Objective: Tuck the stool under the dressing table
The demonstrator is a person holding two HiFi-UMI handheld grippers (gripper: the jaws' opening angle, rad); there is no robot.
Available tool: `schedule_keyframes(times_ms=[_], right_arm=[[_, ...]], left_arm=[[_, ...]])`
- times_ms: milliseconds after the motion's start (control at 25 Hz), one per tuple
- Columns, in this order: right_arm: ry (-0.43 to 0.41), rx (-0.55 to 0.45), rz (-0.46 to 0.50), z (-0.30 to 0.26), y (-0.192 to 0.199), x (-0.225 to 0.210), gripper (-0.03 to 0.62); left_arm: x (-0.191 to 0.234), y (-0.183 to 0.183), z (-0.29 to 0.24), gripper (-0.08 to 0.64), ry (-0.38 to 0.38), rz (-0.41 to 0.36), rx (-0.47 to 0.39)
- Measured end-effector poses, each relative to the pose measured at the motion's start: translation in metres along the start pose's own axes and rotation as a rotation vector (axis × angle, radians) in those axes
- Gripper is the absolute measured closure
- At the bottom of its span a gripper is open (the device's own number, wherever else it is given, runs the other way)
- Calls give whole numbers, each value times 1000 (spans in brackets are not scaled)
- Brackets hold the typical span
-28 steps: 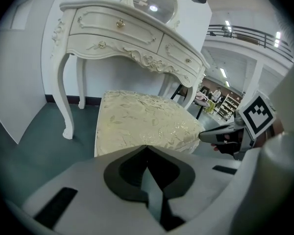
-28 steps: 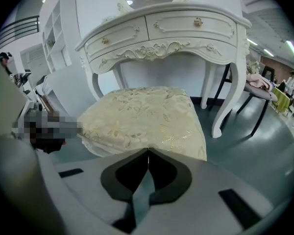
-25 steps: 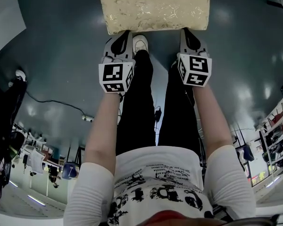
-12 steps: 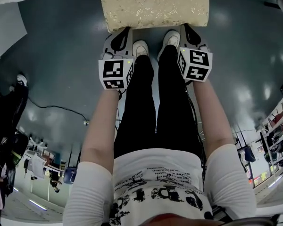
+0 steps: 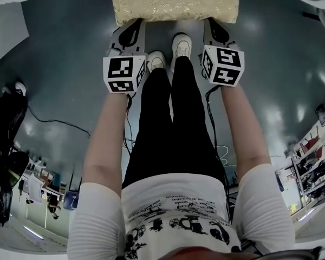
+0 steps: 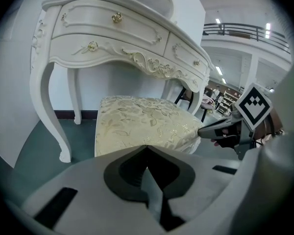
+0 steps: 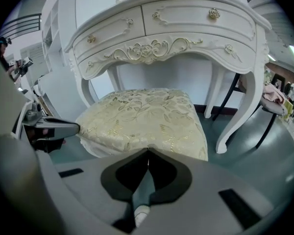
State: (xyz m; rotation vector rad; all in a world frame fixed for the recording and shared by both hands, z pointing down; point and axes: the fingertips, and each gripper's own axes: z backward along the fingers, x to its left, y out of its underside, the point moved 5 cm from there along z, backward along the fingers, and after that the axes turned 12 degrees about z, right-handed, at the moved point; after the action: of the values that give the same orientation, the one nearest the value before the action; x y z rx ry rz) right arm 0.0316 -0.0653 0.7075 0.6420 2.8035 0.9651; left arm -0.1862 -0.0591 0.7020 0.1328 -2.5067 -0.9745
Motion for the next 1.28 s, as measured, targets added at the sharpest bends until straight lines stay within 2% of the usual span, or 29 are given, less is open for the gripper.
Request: schedule_keyframes(times_ms=[400,640,880,1120,1280], right_arm=[[-46,8,16,-29,-36,-21,574],[-18,-25,56,-46,-54,-32,574],[-1,-62,62,-65,-76,-40,574],[1,-92,118,-81,-94,-47,574],[-7,-108,217,-91,-106,-53,574]], left_arm=[[14,-35,-31,540,-23,7,-52],[21,-53,-49,540,6,-25,-66],[34,-77,-68,540,-2,-52,-88],[43,-97,-85,540,-26,-67,-118],[48,-110,-96,540,-26,-92,-127]])
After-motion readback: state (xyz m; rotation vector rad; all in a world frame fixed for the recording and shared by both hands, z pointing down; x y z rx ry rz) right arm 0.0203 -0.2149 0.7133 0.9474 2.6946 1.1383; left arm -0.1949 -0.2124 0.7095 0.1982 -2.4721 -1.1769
